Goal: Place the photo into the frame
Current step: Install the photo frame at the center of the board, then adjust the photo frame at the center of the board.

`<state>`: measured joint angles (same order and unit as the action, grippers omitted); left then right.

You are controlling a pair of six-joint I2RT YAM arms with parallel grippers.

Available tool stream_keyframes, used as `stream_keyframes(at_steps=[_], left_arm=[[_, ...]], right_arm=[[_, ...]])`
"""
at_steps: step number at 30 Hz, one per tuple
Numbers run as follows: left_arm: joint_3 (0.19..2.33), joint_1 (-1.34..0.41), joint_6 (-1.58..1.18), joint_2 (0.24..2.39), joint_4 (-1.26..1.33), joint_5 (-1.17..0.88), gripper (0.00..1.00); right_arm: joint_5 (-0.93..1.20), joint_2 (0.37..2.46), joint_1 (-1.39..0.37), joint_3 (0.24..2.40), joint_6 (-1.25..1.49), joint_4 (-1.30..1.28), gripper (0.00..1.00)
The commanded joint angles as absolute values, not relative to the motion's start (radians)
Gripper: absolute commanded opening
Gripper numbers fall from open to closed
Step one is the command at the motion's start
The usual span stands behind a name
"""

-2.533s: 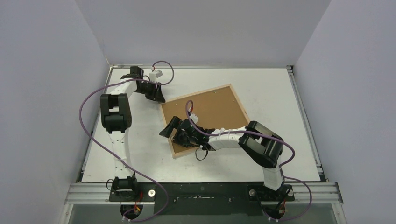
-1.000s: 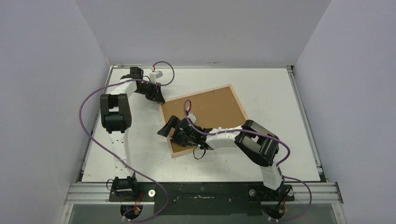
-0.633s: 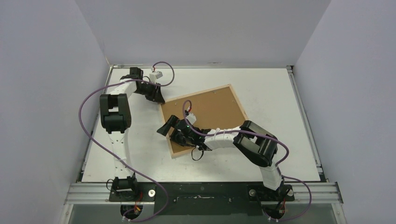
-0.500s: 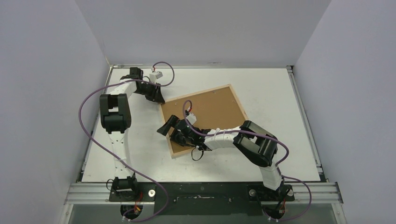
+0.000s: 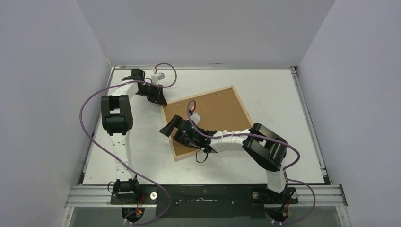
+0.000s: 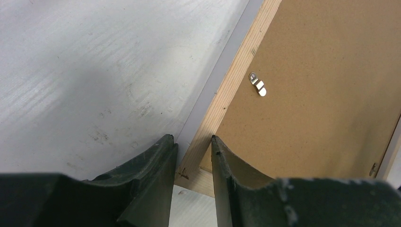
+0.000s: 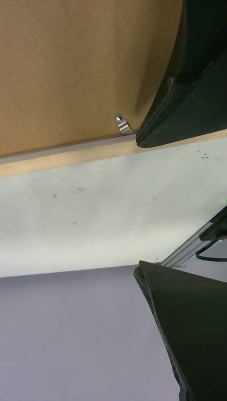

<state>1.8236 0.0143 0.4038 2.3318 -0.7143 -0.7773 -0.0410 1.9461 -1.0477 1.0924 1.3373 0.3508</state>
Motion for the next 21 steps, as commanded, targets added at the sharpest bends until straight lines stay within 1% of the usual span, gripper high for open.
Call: stream_keyframes(at_steps=[1,6,11,15,17,21], left_arm=[[1.838,0.015,0.407,2.275,-0.781,-0.802,0.31],[1.841,0.018,0.406,2.266,-0.797,-0.808,0.31],[1.806,0.014,0.407,2.256,-0.811,-0.826,0.31],[1.752,0.012,0.422,2.235,-0.812,-0.842,0.3],[1.731,0.012,0.433,2.228,-0.819,-0.846,0.3],[1.697,0.012,0.445,2.216,-0.834,-0.855,0.31]], right_arm=[[-0.083,1.792,-1.039,1.07,1.277,0.386,0.96],[-0.152,1.704,-1.001,1.031,1.232,0.297,0.98],[-0.199,1.613,-0.893,0.963,1.203,0.179,0.99],[-0.284,1.464,-0.806,0.939,1.13,-0.053,1.0],[-0.33,1.393,-0.789,0.931,1.115,-0.177,1.0],[-0.346,1.272,-0.782,0.883,1.146,-0.365,1.0]])
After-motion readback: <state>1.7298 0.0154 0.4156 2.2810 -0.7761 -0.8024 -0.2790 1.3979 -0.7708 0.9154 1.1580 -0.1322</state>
